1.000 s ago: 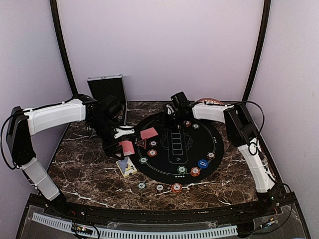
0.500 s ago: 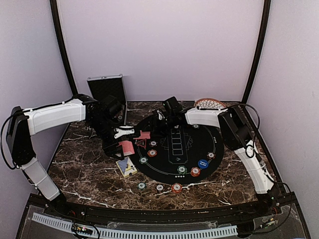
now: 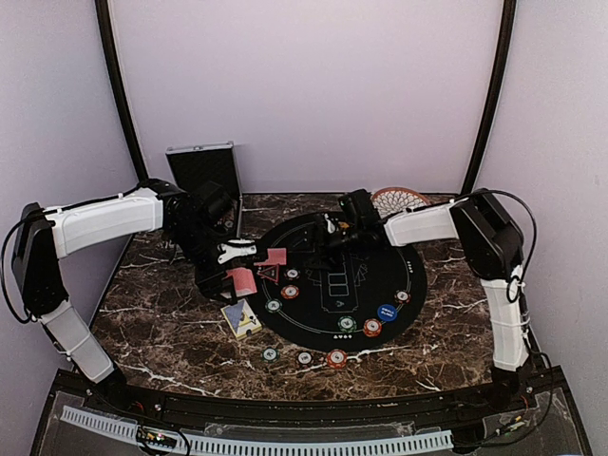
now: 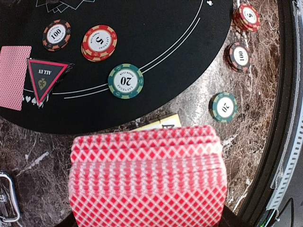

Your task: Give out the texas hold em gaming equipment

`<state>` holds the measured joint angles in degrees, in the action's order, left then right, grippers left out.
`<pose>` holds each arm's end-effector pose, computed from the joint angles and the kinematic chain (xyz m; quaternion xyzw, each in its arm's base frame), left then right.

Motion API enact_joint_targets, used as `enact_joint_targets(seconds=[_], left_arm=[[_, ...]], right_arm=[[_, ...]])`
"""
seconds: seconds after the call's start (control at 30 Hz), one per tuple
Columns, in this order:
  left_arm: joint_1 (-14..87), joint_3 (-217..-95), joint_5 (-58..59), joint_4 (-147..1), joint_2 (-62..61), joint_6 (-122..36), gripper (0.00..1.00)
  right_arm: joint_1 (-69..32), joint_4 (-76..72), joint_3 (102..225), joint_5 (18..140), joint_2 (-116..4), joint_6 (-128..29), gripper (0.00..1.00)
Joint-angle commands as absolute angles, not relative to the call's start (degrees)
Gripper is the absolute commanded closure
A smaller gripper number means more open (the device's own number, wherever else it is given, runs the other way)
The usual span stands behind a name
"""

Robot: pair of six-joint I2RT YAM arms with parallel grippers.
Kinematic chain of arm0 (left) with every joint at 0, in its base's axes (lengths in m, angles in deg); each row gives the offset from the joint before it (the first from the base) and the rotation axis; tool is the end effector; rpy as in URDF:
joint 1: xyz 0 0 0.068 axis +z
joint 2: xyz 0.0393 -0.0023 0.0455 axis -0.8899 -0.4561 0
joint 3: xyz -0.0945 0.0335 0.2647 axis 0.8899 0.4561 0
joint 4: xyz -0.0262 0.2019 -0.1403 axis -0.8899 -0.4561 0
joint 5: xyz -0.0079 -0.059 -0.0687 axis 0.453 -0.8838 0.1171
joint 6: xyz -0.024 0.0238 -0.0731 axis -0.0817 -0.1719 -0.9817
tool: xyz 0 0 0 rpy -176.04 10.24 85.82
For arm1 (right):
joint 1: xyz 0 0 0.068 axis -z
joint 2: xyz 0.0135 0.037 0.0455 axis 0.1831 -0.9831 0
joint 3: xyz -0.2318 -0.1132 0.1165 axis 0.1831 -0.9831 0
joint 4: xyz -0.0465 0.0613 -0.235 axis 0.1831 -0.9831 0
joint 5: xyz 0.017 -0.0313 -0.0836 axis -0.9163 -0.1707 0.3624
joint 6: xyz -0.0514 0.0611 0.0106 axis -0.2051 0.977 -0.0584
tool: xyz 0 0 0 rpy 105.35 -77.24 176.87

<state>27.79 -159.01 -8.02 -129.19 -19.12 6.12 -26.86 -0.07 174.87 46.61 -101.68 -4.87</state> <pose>0.2478 -0.1985 0.2371 0.5951 0.7764 -0.1408 0.1525 0.3699 0.3389 0.1537 -0.0438 0.8575 0.5065 0.0791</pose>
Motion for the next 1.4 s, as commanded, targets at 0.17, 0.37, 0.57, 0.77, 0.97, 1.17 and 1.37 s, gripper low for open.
enact_joint_targets(seconds=[0.17,0.37,0.57,0.77,0.97,1.17,1.37], left_arm=[[28.0,-162.3,-9.6,-130.5,-18.5,6.4,0.96],[28.0,-163.1,-9.2,-130.8,-19.1,6.4,0.96],[28.0,-163.4,-9.1,-130.8,-19.4,6.4,0.96],[28.0,-163.8,-9.3,-130.7,-19.4,6.3,0.96],[27.9,-164.6,-9.7,-130.8,-19.8,5.9,0.97],[27.9,-165.2,-10.0,-130.9,-20.2,5.9,0.97],[27.8,-165.6,-10.1,-131.1,-20.5,6.1,0.97]], right_arm=[[-33.7,30.0,161.3,37.5,-95.3,12.8,0.18],[-36.8,36.6,163.4,36.1,-97.2,17.7,0.18],[-38.2,40.2,165.3,34.9,-99.6,20.9,0.18],[-39.1,40.9,168.2,33.6,-102.2,22.1,0.22],[-39.8,42.4,170.8,32.5,-104.6,24.1,0.26],[-40.8,42.7,175.5,30.7,-107.9,25.8,0.27],[-41.1,40.3,177.7,30.1,-109.7,25.5,0.28]])
